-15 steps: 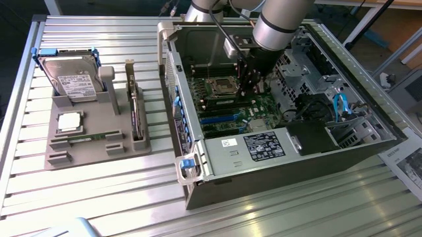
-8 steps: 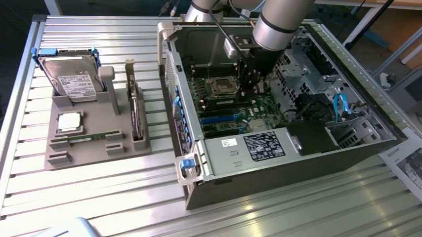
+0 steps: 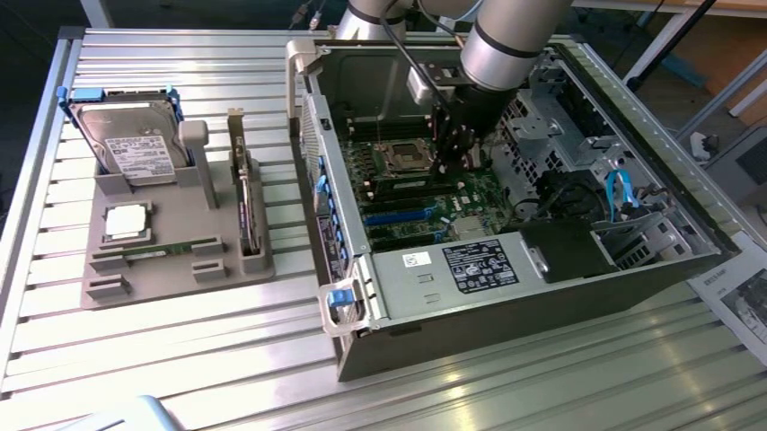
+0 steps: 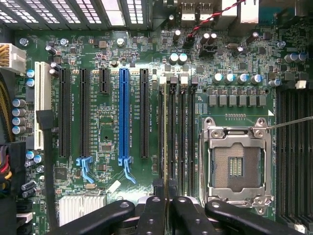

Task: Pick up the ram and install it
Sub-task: 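Insert the ram into the slot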

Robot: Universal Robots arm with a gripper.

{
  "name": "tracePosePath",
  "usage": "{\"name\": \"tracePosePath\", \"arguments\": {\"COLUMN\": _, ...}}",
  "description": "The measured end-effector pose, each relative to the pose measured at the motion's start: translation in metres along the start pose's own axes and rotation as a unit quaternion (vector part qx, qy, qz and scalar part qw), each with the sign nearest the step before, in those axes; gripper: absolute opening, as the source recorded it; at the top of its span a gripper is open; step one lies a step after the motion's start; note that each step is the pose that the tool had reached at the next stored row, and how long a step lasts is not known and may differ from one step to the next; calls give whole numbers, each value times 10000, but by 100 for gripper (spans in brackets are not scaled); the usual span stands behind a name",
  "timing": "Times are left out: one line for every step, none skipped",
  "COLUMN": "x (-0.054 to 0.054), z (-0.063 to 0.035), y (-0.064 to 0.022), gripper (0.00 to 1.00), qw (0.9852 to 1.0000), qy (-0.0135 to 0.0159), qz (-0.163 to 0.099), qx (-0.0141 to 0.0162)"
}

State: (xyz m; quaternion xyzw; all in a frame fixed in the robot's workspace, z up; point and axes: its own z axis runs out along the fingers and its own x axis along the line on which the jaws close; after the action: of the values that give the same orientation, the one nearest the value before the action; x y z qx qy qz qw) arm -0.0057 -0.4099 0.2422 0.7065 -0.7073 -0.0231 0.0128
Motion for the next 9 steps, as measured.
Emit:
{"name": "tracePosePath", "arguments": {"x": 0, "z": -4, "y": 0, "gripper": 12, "qw": 10000, "qy": -1, "qz": 0, "qx": 0}}
{"name": "tracePosePath", "arguments": {"x": 0, "z": -3, "y": 0, "gripper": 12, "qw": 10000, "qy": -2, "qz": 0, "qx": 1}}
{"name": "tracePosePath", "arguments": {"x": 0, "z": -4, "y": 0, "gripper": 12, "qw": 10000, "qy": -2, "qz": 0, "qx": 0}}
{"name": "tracePosePath", "arguments": {"x": 1, "z": -5, "y": 0, "gripper": 12, "qw": 10000, "qy": 3, "qz": 0, "qx": 0}}
{"name": "tracePosePath", "arguments": {"x": 2, "z": -6, "y": 0, "gripper": 12, "qw": 10000, "qy": 10, "qz": 0, "qx": 0}}
{"name": "tracePosePath", "arguments": {"x": 3, "z": -6, "y": 1, "gripper": 12, "qw": 10000, "qy": 11, "qz": 1, "qx": 0}}
{"name": "tracePosePath", "arguments": {"x": 3, "z": -5, "y": 0, "gripper": 12, "qw": 10000, "qy": 10, "qz": 1, "qx": 0}}
{"name": "tracePosePath", "arguments": {"x": 3, "z": -5, "y": 0, "gripper": 12, "qw": 10000, "qy": 10, "qz": 1, "qx": 0}}
{"name": "tracePosePath", "arguments": {"x": 4, "z": -4, "y": 0, "gripper": 12, "qw": 10000, "qy": 11, "qz": 1, "qx": 0}}
